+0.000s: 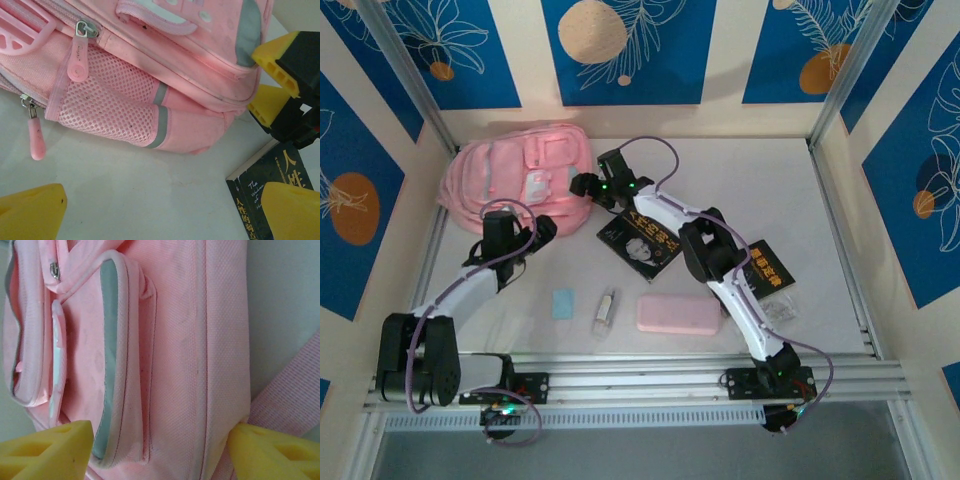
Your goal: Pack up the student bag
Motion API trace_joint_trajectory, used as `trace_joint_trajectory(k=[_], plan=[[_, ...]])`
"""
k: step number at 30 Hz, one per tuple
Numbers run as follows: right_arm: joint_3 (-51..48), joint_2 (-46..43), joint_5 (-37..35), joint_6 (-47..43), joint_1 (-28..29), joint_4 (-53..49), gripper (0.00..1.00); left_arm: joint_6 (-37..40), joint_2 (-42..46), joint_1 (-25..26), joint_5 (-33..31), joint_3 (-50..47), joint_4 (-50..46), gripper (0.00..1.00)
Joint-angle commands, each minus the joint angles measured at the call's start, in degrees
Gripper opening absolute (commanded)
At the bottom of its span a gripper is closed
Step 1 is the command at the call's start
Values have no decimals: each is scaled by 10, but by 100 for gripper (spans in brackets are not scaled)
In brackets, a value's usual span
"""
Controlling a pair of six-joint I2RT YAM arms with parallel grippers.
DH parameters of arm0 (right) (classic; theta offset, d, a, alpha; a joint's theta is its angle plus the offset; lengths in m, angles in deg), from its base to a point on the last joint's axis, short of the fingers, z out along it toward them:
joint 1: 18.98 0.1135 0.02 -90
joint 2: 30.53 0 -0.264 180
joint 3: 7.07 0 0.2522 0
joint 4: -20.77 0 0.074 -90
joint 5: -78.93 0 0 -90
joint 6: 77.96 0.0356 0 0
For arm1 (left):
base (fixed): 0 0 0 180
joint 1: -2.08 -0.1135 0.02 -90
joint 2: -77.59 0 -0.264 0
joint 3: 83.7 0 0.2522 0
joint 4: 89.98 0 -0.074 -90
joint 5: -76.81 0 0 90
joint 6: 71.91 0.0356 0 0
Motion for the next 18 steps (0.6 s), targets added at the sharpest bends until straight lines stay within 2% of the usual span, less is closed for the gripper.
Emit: trace_joint_trajectory(k=[1, 3, 5, 11, 12, 18], plan=[[10, 25, -66, 6, 4, -74, 74, -1, 12, 5, 4, -6, -4, 100], [30, 37, -68, 7, 4, -86, 73, -3, 9, 5, 7, -3, -5, 100], [59, 54, -65, 4, 6, -109, 66, -7, 8, 5, 11, -4, -3, 100], [62, 72, -30, 23, 4, -99, 5, -14, 10, 5, 11, -5, 4, 100], [59, 68, -25, 22, 2, -95, 0, -15, 9, 5, 13, -5, 5, 100], [-15, -16, 17, 0, -16, -9, 0, -6, -3, 5, 12, -6, 10, 100]])
